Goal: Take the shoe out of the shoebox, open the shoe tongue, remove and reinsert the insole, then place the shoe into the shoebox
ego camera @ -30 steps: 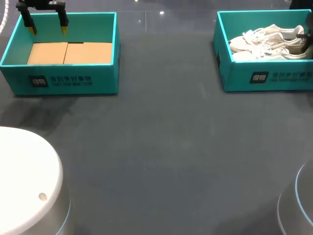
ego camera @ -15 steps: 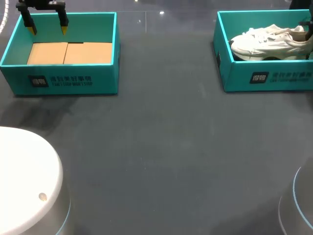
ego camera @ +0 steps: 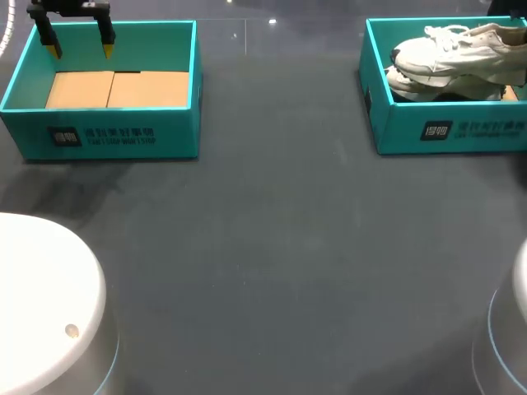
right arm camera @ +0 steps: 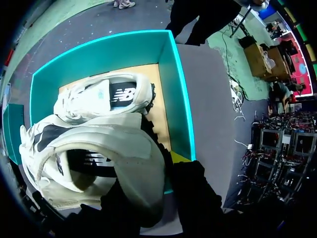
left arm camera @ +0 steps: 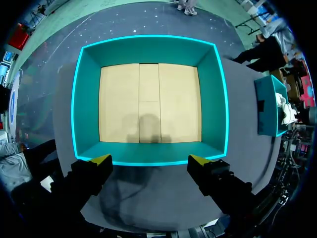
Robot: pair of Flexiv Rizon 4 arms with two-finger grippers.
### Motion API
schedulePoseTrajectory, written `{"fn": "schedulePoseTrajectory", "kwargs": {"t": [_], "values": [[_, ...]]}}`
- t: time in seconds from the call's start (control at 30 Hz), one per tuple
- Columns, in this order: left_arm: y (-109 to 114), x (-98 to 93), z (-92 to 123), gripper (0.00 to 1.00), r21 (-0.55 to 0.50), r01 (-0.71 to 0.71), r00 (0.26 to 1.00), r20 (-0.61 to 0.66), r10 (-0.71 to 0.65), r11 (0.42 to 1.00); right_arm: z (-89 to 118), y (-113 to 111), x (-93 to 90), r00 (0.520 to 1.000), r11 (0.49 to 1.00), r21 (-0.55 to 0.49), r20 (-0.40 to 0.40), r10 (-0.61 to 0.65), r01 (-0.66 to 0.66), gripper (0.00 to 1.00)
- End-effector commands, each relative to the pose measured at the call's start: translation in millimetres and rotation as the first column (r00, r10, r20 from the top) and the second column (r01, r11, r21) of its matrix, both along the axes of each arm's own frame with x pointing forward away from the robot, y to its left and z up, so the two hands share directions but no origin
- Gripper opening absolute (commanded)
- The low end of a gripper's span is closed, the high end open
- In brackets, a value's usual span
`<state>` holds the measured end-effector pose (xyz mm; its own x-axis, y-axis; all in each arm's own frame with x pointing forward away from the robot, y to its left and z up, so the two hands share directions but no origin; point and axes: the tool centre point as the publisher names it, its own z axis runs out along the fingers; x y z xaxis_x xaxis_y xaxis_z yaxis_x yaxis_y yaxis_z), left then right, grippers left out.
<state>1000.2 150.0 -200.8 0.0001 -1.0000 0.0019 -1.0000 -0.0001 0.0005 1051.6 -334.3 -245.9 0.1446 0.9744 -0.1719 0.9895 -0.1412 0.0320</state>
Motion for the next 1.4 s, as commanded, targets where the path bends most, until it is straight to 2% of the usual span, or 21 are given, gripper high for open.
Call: {"fn": "schedulePoseTrajectory", "kwargs": {"t": [0.03,0.57,0.8,1.07,1.4], "values": [[0.0,-0.1,0.5,1.00,0.001,0.000,1.000,0.000,0.000,1.000,18.9,5.9,-7.2,1.000,1.000,-0.023,0.006,-0.003,0.003,0.00],[0.0,-0.1,0.5,1.00,0.001,0.000,1.000,0.000,0.000,1.000,68.9,19.6,-22.8,1.000,0.994,-0.111,0.026,-0.006,0.009,0.00],[0.0,-0.1,0.5,1.00,0.001,0.000,1.000,0.000,0.000,1.000,98.8,26.6,-34.0,0.999,0.991,-0.131,0.031,-0.012,0.016,0.00],[0.0,-0.1,0.5,1.00,0.001,0.000,1.000,0.000,0.000,1.000,121.1,44.3,-62.2,0.998,0.990,-0.136,0.048,-0.034,0.040,0.00],[0.0,-0.1,0.5,1.00,0.001,0.000,1.000,0.000,0.000,1.000,124.1,88.3,-116.0,0.997,0.989,-0.139,0.067,-0.033,0.042,0.00]]}}
